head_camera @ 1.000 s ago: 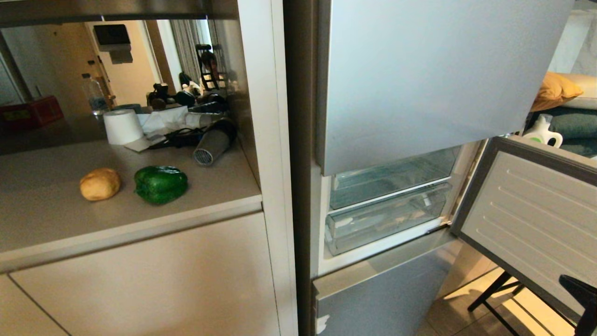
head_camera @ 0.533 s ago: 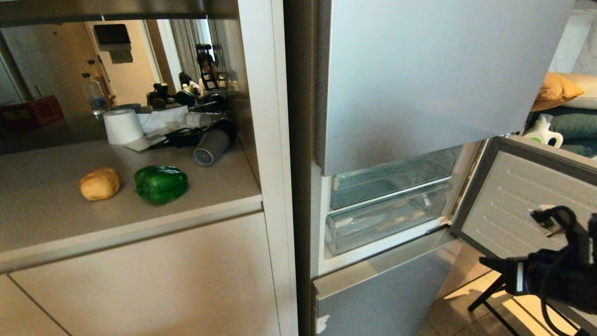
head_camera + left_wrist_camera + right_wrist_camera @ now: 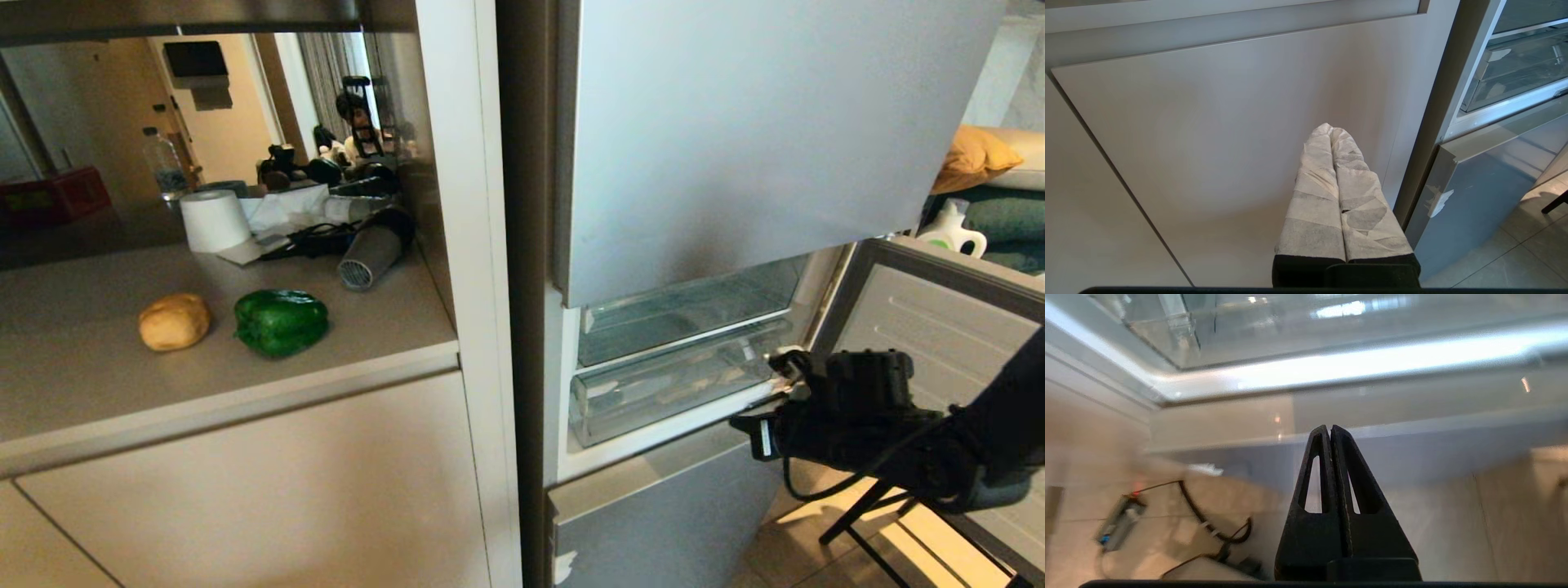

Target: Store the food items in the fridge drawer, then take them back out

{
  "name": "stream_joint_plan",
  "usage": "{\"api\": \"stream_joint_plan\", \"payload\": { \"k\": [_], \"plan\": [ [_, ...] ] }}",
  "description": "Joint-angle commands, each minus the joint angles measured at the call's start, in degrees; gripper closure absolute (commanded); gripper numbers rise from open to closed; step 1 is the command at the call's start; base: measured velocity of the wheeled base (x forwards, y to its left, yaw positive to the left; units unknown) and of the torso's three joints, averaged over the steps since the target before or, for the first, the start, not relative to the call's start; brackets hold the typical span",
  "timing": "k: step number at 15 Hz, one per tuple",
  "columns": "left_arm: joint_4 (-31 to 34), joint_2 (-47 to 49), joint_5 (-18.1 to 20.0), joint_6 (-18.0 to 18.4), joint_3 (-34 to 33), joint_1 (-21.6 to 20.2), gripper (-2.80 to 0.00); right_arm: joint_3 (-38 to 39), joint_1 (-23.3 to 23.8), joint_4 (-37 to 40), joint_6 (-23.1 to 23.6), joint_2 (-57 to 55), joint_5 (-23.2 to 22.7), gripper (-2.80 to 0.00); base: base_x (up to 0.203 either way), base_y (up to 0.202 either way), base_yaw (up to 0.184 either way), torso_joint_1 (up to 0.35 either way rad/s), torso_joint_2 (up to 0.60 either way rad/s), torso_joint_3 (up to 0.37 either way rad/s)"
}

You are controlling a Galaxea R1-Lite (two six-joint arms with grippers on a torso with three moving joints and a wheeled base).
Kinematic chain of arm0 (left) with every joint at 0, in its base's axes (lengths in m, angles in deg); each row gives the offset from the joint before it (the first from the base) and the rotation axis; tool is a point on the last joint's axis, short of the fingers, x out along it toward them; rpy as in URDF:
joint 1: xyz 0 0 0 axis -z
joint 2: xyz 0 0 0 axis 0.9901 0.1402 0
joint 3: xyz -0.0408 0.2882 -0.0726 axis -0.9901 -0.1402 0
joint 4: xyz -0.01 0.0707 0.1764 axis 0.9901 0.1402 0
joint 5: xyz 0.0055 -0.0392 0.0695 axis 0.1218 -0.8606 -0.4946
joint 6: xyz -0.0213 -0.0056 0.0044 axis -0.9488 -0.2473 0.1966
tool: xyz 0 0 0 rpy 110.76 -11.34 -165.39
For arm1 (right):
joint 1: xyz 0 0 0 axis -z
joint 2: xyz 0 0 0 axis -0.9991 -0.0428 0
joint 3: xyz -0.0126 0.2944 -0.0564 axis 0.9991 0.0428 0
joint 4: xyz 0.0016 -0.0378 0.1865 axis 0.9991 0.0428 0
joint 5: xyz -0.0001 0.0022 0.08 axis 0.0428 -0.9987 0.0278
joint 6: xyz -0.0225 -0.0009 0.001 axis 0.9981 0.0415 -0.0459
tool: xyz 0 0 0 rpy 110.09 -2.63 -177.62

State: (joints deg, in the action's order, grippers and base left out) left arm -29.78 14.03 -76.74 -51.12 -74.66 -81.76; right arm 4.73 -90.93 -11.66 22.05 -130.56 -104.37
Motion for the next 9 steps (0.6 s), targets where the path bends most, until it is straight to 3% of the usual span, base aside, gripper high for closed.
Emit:
{"api": "stream_joint_plan", "payload": {
  "k": [1, 9],
  "plan": [
    [0.0, -0.1, 0.0, 0.0, -0.5, 0.0, 0.0, -3.5, -1.9, -1.3, 0.7, -7.0, -0.1, 0.0, 0.0, 0.0, 0.0, 0.0, 0.0, 0.0],
    [0.0, -0.1, 0.0, 0.0, -0.6, 0.0, 0.0, -15.9, -7.0, 1.9, 1.0, -13.3, 2.2, 0.0, 0.0, 0.0, 0.0, 0.0, 0.0, 0.0]
  ]
}}
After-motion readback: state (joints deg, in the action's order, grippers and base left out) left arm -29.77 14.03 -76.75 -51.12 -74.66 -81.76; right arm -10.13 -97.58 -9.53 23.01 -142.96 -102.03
